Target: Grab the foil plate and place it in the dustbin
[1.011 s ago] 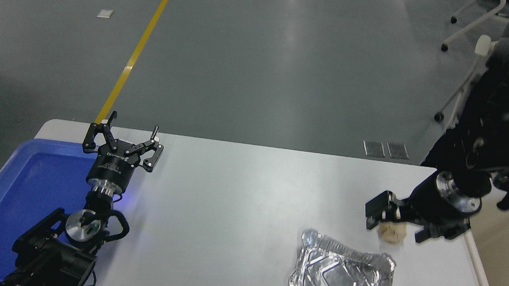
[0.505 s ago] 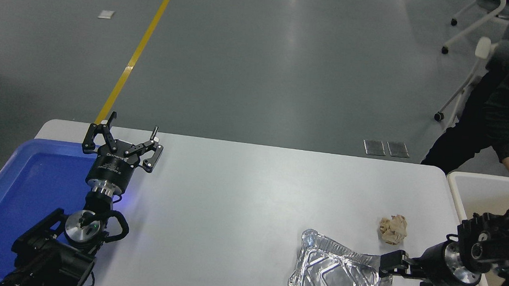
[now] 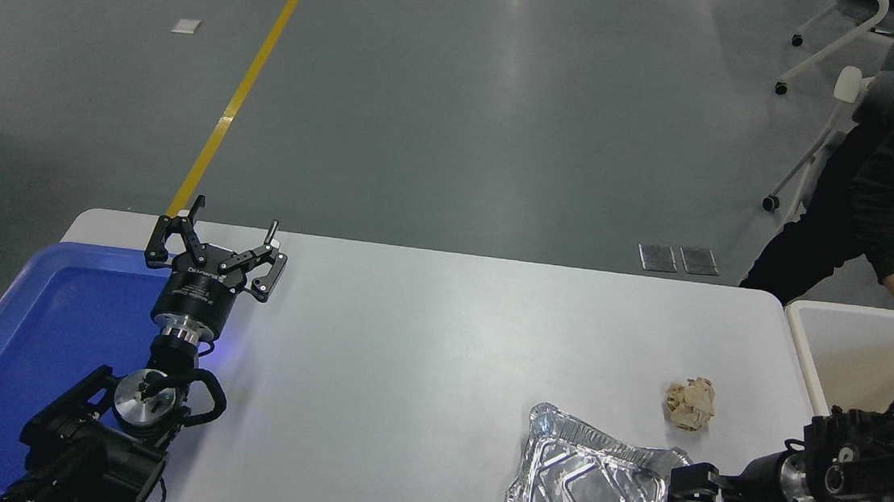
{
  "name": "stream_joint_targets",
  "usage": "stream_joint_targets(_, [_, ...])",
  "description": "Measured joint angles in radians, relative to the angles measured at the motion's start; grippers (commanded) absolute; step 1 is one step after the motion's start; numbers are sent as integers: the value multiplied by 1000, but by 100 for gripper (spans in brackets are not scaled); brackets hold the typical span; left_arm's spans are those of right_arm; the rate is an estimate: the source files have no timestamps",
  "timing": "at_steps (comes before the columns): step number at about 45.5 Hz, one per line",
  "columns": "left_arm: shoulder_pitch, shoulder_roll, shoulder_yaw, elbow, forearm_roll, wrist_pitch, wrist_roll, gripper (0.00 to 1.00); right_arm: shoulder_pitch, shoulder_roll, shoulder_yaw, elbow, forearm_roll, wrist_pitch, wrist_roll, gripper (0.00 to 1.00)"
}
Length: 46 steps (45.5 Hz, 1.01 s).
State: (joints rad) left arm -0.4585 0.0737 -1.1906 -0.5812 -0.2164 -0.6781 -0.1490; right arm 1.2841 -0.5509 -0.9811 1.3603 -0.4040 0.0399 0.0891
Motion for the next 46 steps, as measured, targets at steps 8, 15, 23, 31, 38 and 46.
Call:
stream_joint_targets(8, [0,0,0,0,0,0,0,99,-27,16,3,-2,2,-42,-1,95])
stream_joint_targets(15, [0,0,0,0,0,0,0,99,-49,28,5,-2,3,-78,-1,76])
stream_joint_targets(23, [0,0,0,0,0,0,0,99,-64,37,8,-2,4,-108,-1,41])
stream_joint_targets(31, [0,0,0,0,0,0,0,99,-72,42,8,-3,4,-123,0,29])
stream_joint_targets(38, [0,0,0,0,0,0,0,99,-77,44,8,-3,4,-132,0,0])
stream_joint_targets(46, [0,0,0,0,0,0,0,99,-80,45,7,-1,4,-143,0,0])
